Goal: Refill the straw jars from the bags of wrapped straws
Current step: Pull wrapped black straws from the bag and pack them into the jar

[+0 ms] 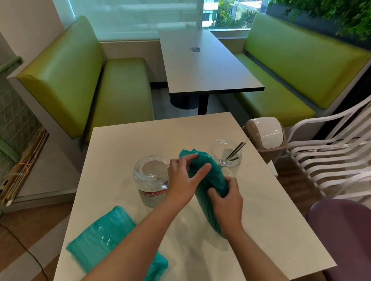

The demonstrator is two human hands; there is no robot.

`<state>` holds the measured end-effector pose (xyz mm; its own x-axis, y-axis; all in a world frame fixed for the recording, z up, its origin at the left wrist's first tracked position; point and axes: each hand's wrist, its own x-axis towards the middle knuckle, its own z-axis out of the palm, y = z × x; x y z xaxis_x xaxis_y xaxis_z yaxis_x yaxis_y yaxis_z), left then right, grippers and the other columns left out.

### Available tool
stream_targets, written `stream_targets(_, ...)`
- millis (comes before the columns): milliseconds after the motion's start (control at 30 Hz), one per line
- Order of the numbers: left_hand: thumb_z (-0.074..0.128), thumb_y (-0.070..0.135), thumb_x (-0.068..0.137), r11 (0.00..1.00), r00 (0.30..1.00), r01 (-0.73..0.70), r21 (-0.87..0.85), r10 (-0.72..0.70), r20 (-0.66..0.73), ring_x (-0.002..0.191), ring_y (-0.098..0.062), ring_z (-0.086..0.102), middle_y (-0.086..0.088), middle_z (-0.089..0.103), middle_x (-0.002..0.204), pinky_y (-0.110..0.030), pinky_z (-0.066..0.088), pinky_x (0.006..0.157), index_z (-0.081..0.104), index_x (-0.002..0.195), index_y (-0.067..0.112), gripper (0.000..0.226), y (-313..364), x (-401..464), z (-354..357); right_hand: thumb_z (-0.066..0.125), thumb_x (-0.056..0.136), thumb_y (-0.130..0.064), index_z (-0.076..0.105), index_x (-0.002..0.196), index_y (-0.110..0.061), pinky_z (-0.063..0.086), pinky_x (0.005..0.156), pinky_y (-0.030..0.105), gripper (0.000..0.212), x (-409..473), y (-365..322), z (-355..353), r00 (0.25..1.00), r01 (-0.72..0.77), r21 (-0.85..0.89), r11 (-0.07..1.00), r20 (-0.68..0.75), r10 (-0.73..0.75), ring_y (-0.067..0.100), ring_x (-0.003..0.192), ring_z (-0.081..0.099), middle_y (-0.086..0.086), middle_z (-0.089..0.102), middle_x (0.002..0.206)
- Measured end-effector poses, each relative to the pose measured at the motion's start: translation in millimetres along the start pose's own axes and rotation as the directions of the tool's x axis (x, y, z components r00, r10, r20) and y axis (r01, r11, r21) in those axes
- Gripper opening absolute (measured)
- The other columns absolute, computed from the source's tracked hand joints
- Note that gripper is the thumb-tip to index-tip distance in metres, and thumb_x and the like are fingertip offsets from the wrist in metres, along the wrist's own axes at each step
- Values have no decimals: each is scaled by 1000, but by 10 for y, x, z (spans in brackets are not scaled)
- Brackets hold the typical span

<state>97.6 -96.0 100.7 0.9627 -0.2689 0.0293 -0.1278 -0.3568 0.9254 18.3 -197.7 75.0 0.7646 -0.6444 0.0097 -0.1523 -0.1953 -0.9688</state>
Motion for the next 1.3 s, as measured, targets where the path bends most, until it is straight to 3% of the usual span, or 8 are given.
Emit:
stream_targets(167, 84, 55, 64, 981, 989, 145, -127, -145, 6, 120, -19, 48, -2, 39, 131, -39, 44, 106, 24, 143, 30, 102, -129, -14, 3, 58, 85, -8, 60, 97, -14, 47, 66, 27, 14, 226, -61, -295, 991, -132, 183, 974, 24, 130, 16, 79, 59, 2, 65, 88)
stream_targets(267, 88, 46, 63, 960, 957, 211, -184, -164, 241, 126, -16, 51, 5, 51, 134, -33, 43, 106, 31, 144, 25, 100, -162, 6, -42, 54, 68, -12, 60, 83, -12, 42, 67, 34, 17, 374, -84, -417, 967, -250, 277, 928, 115, 227, 21, 75, 52, 7, 60, 78)
stream_targets(400, 82, 28, 67, 957, 761, 250, -144, -103, 640, 112, 2, 61, 18, 69, 116, -12, 48, 86, 53, 127, 27, 66, -63, -21, -176, 47, 46, -13, 52, 74, -12, 34, 60, 33, 28, 495, -64, -440, 909, -379, 240, 894, 279, 311, 27, 75, 44, 11, 49, 73)
stream_targets(533, 73, 14, 77, 966, 634, 236, -102, -74, 770, 114, 4, 59, 22, 68, 115, -13, 47, 88, 55, 124, 29, 53, 16, -42, -191, 43, 45, -13, 48, 75, -8, 34, 57, 31, 31, 490, -49, -423, 855, -444, 196, 874, 385, 348, 27, 71, 44, 12, 47, 76)
stream_targets(733, 76, 3, 80, 972, 659, 228, -60, -109, 744, 116, -1, 60, 9, 65, 126, -16, 49, 89, 55, 129, 23, 57, -97, 6, -184, 44, 50, -10, 52, 83, -9, 36, 61, 33, 34, 477, -24, -401, 883, -382, 203, 902, 366, 292, 25, 76, 45, 10, 49, 78)
stream_targets(933, 94, 37, 56, 981, 679, 166, 100, -187, 710, 118, -8, 60, 10, 67, 123, -33, 49, 102, 60, 128, 28, 80, -181, 94, -200, 48, 61, -7, 64, 98, -10, 47, 73, 36, 40, 425, 5, -356, 881, -377, 181, 908, 373, 291, 23, 77, 58, 8, 67, 81)
stream_targets(1100, 90, 17, 66, 981, 700, 169, 97, -189, 689, 106, 3, 63, 13, 70, 115, -13, 51, 83, 61, 125, 24, 65, -153, 31, -221, 42, 82, 9, 65, 102, -11, 50, 75, 36, 36, 416, 5, -351, 888, -343, 151, 927, 374, 268, 21, 79, 61, 9, 69, 86)
stream_targets(1300, 83, -4, 69, 979, 776, 204, 7, -166, 609, 89, 11, 66, 12, 69, 106, -9, 50, 70, 61, 119, 18, 59, -202, 17, -204, 45, 84, 7, 65, 96, -13, 49, 62, 24, 30, 416, -66, -350, 927, -283, 133, 950, 292, 236, 14, 71, 60, 2, 67, 80)
